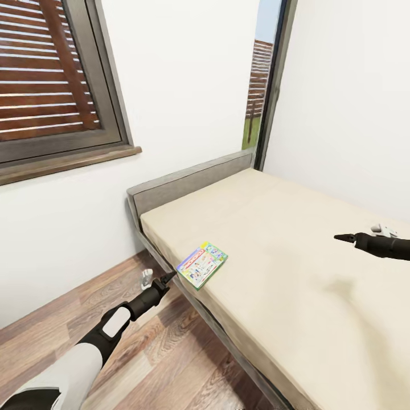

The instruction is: Put all the toys in the child's room - the three board games (two on the bed and one on the table), the two jigsaw puzzles on the table, and the tennis ball on the table - inside the toy box on the table in the child's room.

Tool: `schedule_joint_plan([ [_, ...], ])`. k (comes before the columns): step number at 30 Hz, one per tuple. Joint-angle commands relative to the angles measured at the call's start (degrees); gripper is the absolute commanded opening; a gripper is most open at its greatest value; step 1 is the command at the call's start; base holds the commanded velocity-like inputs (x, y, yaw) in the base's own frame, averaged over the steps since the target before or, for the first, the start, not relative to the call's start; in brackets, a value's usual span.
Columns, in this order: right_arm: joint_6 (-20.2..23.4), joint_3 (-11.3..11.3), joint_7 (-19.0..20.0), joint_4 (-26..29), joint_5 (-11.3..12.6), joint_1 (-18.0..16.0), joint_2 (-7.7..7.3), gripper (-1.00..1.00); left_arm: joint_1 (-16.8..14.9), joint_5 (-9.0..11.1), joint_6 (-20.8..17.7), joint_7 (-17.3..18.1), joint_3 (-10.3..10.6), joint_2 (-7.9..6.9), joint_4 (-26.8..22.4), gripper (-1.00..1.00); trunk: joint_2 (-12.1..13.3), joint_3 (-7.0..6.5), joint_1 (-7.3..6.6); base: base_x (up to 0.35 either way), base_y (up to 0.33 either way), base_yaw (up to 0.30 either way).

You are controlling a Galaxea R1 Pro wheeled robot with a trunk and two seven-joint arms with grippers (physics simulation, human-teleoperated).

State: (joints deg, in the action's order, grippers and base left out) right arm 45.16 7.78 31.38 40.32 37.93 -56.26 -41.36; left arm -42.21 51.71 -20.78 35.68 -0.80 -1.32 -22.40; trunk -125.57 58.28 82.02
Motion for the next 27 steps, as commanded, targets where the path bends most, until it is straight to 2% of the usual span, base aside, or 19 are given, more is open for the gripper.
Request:
schedule_joint_plan([
  [1,0.1,0.2,0.13,-0.03,0.03,-0.08,-0.04,1.0,-0.02,0.4,-0.53,0.08,-0.08,-0.01,-0.01,1.0,-0.02,0.05,-0.01,0.0,0.0,-0.211],
  [10,0.1,0.16,0.12,-0.01,0.03,-0.08,-0.04,1.0,-0.05,0.37,-0.51,0.09,-0.08,0.0,-0.01,1.0,-0.02,0.05,-0.01,0.0,0.0,-0.166],
  [27,0.1,0.14,0.13,-0.04,0.03,-0.08,-0.1,1.0,-0.06,0.33,-0.43,0.05,-0.08,0.0,-0.01,1.0,-0.02,0.05,-0.01,0.0,0.0,-0.032],
])
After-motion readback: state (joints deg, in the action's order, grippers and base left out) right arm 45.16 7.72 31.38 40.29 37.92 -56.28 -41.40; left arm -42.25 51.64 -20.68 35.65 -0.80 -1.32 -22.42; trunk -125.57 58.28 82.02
